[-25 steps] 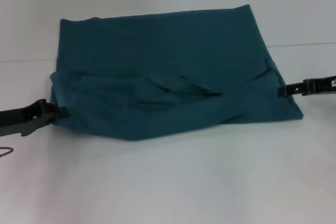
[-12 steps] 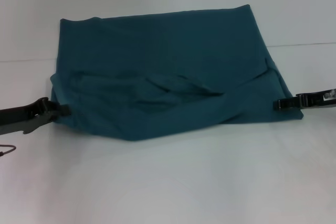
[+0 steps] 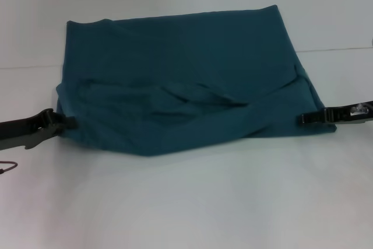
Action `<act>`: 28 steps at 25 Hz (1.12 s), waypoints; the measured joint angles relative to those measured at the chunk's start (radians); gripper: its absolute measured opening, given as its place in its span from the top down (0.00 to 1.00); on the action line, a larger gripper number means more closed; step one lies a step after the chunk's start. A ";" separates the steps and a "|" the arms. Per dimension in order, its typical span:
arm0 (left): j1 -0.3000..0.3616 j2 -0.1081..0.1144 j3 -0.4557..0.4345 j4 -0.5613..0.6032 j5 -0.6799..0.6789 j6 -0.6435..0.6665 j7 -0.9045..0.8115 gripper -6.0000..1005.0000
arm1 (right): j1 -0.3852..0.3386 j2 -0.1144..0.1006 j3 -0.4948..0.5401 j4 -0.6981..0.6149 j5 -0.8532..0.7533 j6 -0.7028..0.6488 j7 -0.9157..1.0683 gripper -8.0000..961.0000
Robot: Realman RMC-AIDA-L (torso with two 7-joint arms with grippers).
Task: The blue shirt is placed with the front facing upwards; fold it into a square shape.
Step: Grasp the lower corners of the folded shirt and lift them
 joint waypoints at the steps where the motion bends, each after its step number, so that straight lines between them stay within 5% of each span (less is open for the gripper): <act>1: 0.000 0.000 -0.001 0.000 0.000 0.000 0.000 0.96 | 0.005 0.001 0.000 0.004 -0.001 -0.001 0.004 0.09; 8: 0.001 0.000 -0.004 0.000 0.000 -0.001 0.001 0.97 | 0.010 0.001 -0.003 -0.003 -0.018 -0.010 0.011 0.11; 11: 0.001 0.000 -0.005 0.000 0.000 -0.001 0.001 0.97 | 0.013 0.001 -0.002 -0.003 -0.025 -0.010 0.013 0.34; 28: 0.005 0.002 0.001 0.000 0.005 0.008 -0.003 0.96 | -0.007 -0.010 0.007 -0.067 -0.023 -0.075 0.035 0.87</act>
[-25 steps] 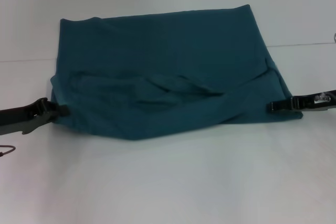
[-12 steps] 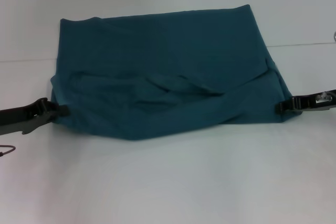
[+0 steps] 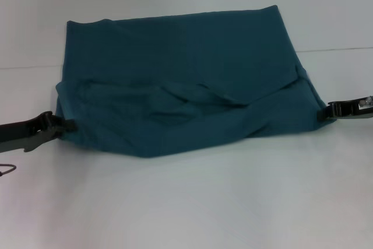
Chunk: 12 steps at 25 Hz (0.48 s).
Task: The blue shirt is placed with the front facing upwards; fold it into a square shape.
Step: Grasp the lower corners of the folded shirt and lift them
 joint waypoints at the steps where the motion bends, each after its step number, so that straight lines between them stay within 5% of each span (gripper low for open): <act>1: 0.000 0.001 0.000 0.000 0.002 0.001 -0.001 0.96 | 0.000 0.000 0.000 -0.003 0.000 -0.001 0.001 0.89; 12: 0.002 0.017 0.005 0.061 0.151 0.175 -0.018 0.96 | -0.029 -0.017 -0.004 -0.090 -0.005 -0.189 0.022 0.96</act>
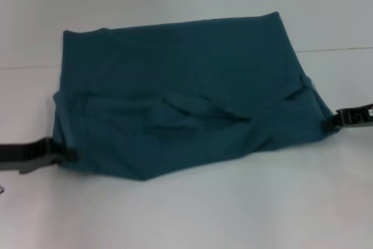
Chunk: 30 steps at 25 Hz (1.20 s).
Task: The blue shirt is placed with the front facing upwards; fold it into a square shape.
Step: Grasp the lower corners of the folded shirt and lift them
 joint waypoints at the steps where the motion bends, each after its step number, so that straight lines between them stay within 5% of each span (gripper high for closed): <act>1: 0.002 0.001 0.000 0.011 0.020 0.021 -0.002 0.96 | -0.008 -0.003 -0.002 -0.024 -0.002 -0.044 0.007 0.96; 6: 0.029 0.011 -0.001 0.094 0.105 0.178 -0.005 0.96 | -0.034 -0.013 0.001 -0.125 -0.055 -0.257 0.030 0.96; 13: 0.078 0.007 -0.001 0.199 0.173 0.365 0.001 0.96 | -0.060 0.001 -0.004 -0.186 -0.154 -0.468 0.015 0.96; 30: 0.099 0.004 -0.001 0.217 0.294 0.444 0.032 0.96 | -0.076 0.003 -0.005 -0.175 -0.217 -0.539 -0.032 0.96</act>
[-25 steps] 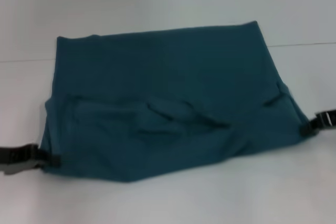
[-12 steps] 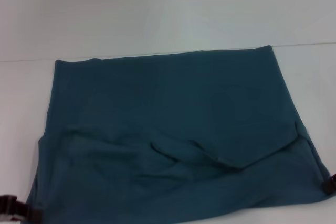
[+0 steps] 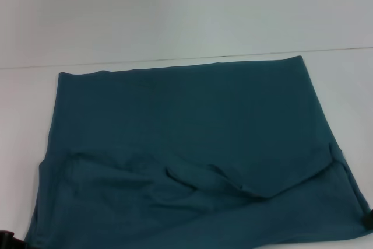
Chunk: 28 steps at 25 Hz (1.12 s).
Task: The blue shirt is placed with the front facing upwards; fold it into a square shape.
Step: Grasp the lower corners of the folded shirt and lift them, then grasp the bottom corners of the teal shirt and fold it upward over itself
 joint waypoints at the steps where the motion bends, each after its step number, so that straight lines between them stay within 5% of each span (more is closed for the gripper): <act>1: -0.001 0.000 0.000 -0.002 0.001 0.001 0.001 0.96 | 0.000 0.001 0.000 0.000 0.000 -0.004 -0.003 0.96; 23: 0.030 -0.012 0.022 0.009 0.069 0.102 0.056 0.96 | -0.014 0.033 -0.052 0.005 -0.023 -0.117 -0.075 0.96; 28: -0.003 0.000 -0.004 0.007 0.062 0.059 0.036 0.97 | 0.003 0.011 0.010 0.005 0.028 -0.083 -0.098 0.96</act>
